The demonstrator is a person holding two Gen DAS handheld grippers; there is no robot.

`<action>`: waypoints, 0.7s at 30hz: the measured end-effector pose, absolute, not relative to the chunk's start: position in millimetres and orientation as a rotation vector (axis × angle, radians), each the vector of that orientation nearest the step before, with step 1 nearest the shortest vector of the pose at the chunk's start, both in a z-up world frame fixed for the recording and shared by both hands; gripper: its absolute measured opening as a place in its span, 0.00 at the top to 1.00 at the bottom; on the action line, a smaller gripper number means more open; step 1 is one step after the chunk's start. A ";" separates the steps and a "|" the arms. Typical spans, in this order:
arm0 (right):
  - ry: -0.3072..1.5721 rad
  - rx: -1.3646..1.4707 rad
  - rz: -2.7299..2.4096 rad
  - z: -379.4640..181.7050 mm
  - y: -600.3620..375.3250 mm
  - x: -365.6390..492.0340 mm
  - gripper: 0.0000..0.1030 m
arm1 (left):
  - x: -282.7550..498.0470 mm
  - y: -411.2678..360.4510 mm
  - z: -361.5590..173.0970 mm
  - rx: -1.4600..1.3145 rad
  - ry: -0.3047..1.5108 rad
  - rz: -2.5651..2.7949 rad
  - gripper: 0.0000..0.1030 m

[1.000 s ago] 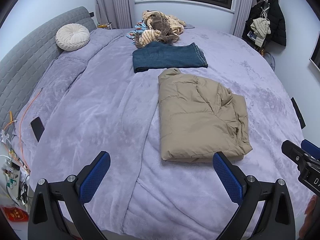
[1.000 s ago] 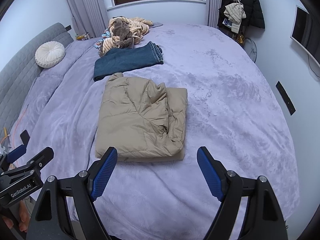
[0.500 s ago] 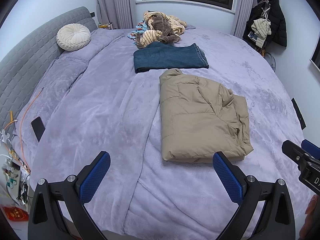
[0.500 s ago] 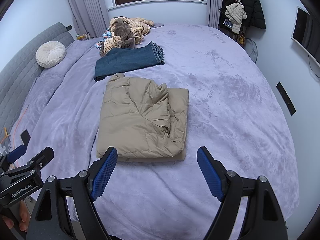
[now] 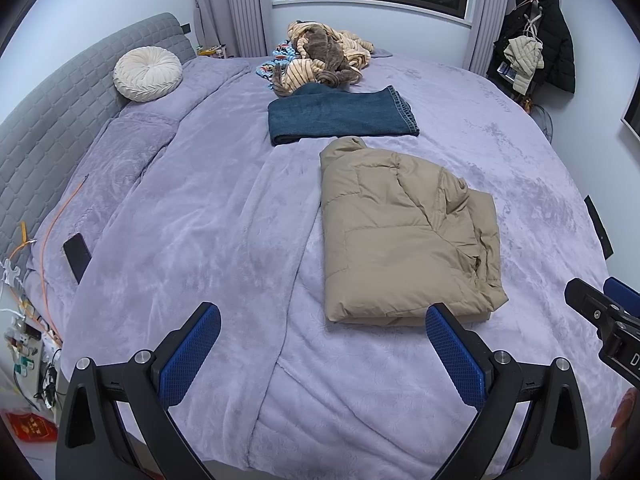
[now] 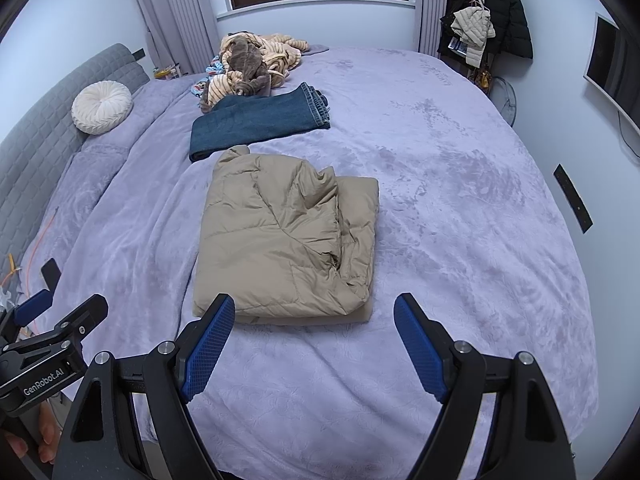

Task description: Fold large clothes

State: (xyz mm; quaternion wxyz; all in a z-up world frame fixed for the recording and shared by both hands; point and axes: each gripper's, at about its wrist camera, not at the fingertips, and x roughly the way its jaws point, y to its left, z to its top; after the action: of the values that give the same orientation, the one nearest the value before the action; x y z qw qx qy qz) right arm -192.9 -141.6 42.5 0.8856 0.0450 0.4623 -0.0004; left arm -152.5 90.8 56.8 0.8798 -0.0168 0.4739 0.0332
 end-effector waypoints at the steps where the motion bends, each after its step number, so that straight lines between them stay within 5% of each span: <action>1: 0.962 0.093 -0.001 43.1 -141.9 -193.1 0.18 | -152.3 90.6 56.8 -0.036 0.988 0.069 0.00; 21: 0.964 0.094 0.001 42.8 -142.5 -192.0 0.18 | -150.9 95.3 56.2 -0.032 0.989 0.077 0.00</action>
State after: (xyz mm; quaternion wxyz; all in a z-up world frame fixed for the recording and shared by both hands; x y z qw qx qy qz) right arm -192.0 -142.5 42.8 0.8850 0.0450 0.4634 0.0003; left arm -150.9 95.3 56.2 0.8793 -0.0155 0.4745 0.0368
